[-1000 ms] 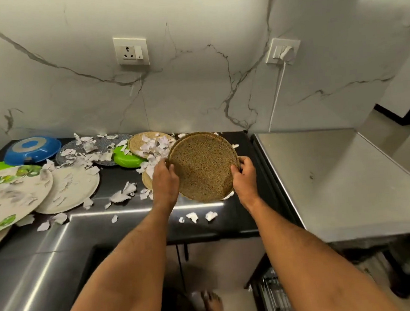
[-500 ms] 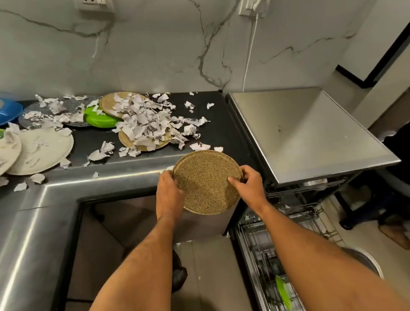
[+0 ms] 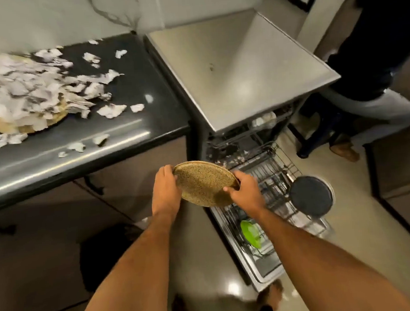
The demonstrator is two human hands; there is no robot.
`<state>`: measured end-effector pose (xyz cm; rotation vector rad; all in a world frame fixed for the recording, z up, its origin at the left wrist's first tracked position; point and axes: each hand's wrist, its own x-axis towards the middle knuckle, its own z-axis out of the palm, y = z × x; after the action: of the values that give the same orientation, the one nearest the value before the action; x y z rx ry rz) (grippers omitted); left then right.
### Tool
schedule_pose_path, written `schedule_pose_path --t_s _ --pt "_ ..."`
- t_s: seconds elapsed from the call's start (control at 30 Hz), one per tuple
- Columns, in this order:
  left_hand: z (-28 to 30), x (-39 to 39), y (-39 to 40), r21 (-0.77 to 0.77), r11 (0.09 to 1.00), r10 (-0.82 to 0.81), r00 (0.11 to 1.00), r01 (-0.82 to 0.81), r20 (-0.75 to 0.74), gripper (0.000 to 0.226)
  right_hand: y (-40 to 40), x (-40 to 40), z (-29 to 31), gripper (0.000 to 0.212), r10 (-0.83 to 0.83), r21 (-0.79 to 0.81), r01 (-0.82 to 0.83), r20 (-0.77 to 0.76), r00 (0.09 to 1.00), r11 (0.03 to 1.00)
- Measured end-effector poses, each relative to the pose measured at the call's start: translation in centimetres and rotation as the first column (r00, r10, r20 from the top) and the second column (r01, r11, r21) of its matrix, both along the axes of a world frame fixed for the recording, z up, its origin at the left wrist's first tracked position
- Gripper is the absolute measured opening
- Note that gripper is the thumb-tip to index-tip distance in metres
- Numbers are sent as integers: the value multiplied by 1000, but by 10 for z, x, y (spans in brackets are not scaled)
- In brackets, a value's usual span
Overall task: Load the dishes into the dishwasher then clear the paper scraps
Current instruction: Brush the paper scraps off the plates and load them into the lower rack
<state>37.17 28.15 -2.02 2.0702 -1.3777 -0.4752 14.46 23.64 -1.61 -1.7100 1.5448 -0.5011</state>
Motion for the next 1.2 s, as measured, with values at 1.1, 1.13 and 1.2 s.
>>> schedule_pose_path --t_s 1.1,1.13,1.2 --pt "-277 -513 -267 215 770 -614 789 600 -2 34 -91 -468 -308 17 -698 13 701 103 709 713" --pt "-282 -518 -272 196 772 -619 785 605 11 33 -97 -471 -315 18 -702 10 704 87 707 710" --pt "-290 -523 -279 187 773 -622 783 606 32 31 -104 -474 -326 16 -703 23 703 75 708 711"
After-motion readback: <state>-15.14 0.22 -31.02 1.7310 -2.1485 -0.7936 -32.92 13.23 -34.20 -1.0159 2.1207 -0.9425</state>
